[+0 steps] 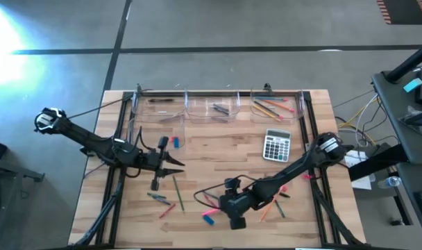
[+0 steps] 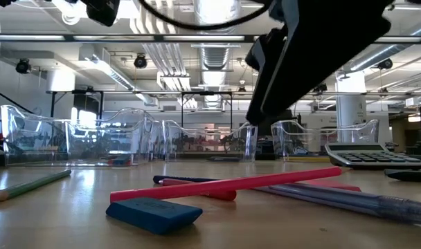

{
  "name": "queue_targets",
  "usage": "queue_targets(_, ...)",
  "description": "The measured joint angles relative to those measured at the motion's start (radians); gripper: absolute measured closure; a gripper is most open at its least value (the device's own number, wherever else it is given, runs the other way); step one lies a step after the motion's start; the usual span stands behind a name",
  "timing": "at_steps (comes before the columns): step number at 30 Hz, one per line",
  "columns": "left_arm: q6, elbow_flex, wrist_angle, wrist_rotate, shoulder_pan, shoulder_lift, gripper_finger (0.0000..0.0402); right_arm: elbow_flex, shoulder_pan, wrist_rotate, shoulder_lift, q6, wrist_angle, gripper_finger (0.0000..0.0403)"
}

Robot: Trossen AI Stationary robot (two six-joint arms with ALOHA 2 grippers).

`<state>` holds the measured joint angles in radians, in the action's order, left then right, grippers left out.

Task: Sort crayons/erasers/pens/pencils in bins
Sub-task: Put the pink pencil into the top right transparent bin

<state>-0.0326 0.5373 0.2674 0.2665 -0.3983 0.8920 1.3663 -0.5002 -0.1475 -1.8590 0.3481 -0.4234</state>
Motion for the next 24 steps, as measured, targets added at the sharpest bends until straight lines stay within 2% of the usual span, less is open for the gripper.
queue_targets(6, 0.000, 0.001, 0.038, 0.045, 0.000, 0.013, 0.0264, -0.002, 0.005, 0.036, -0.039, -0.008, 0.042, 0.0236)
queue_targets(10, 0.000, 0.002, 0.048, 0.052, 0.001, 0.008, 0.0241, -0.002, 0.003, 0.044, -0.059, -0.007, 0.041, 0.0236)
queue_targets(24, 0.000, 0.000, 0.047, 0.053, 0.001, 0.007, 0.0235, -0.002, 0.008, 0.039, -0.131, -0.008, 0.069, 0.0239)
